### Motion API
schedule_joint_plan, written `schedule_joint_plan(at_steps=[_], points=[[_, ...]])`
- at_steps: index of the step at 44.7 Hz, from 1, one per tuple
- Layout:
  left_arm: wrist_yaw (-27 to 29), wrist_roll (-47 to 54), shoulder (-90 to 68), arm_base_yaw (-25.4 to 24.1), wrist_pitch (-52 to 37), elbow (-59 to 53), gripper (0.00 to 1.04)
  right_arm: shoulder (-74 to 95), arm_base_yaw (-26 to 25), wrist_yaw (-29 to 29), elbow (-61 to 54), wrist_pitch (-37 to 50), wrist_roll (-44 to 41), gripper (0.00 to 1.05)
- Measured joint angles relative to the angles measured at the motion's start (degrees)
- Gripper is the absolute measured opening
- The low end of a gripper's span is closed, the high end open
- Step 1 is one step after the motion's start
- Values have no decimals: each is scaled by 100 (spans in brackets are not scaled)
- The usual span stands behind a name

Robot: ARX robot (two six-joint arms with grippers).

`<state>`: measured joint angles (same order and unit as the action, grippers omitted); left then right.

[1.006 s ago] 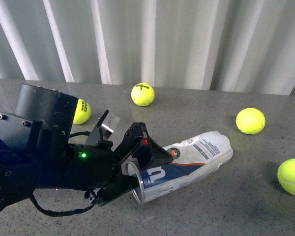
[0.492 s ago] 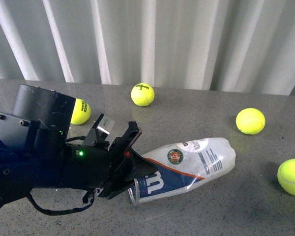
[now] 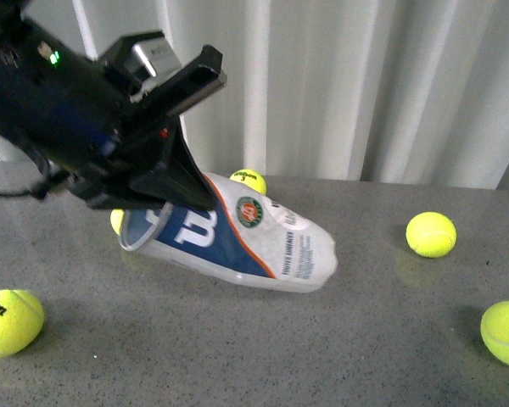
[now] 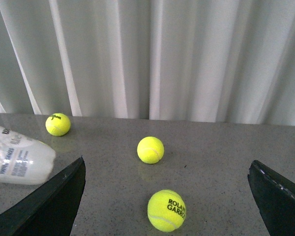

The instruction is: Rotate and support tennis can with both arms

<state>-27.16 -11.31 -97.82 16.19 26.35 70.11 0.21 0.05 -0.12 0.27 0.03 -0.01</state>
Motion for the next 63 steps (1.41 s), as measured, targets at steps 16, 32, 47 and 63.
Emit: schedule_joint_plan(at_steps=[16,32,47,63], points=[[2903,3458,-511,811,2114,1585,4,0,0,2,0,0,0,98],[3193,4345,-1147,1355,2721,1943,4,0,0,0,0,0,0,98],[2981,4094,-1436,1432,2885,2387,25,0,0,0,0,0,0,98],[2586,3445,-1121,1486,2879,2387,91,0,0,0,0,0,0,98]])
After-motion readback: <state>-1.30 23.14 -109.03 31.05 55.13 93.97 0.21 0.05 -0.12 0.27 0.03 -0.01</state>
